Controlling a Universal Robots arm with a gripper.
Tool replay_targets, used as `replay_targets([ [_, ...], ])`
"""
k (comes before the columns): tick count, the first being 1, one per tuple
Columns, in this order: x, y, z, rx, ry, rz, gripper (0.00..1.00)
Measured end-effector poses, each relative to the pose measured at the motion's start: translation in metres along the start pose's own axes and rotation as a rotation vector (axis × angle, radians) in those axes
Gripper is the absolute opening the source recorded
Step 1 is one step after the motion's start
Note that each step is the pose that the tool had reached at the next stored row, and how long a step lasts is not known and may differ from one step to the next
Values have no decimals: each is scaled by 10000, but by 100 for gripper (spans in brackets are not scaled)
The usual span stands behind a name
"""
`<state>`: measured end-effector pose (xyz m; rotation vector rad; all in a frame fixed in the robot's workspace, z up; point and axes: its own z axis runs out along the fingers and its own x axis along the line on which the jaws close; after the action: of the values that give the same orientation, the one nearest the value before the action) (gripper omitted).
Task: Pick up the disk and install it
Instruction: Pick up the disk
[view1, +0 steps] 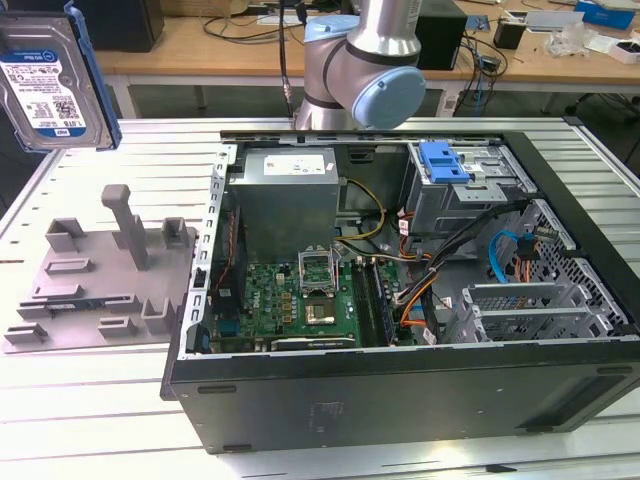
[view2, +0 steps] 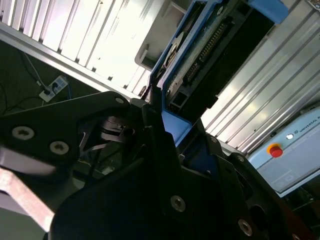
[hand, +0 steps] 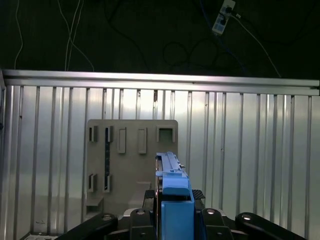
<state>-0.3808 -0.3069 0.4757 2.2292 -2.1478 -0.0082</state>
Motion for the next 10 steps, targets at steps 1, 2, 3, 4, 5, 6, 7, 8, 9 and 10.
replay_targets([
  [1,0,0,0,-1,0,0,37],
  [2,0,0,-1,-1,1,0,37],
  [3,0,0,-1,-2,1,0,37],
  [4,0,-1,-1,-2,1,0,37],
  [5,0,-1,-1,-1,1,0,37],
  [6,0,-1,-1,-1,1,0,37],
  [7,0,-1,0,-1,0,0,37],
  [8,0,-2,-1,-1,0,0,37],
  [9,0,-2,-1,-1,1,0,37],
  [10,0,-2,-1,-1,0,1,37],
])
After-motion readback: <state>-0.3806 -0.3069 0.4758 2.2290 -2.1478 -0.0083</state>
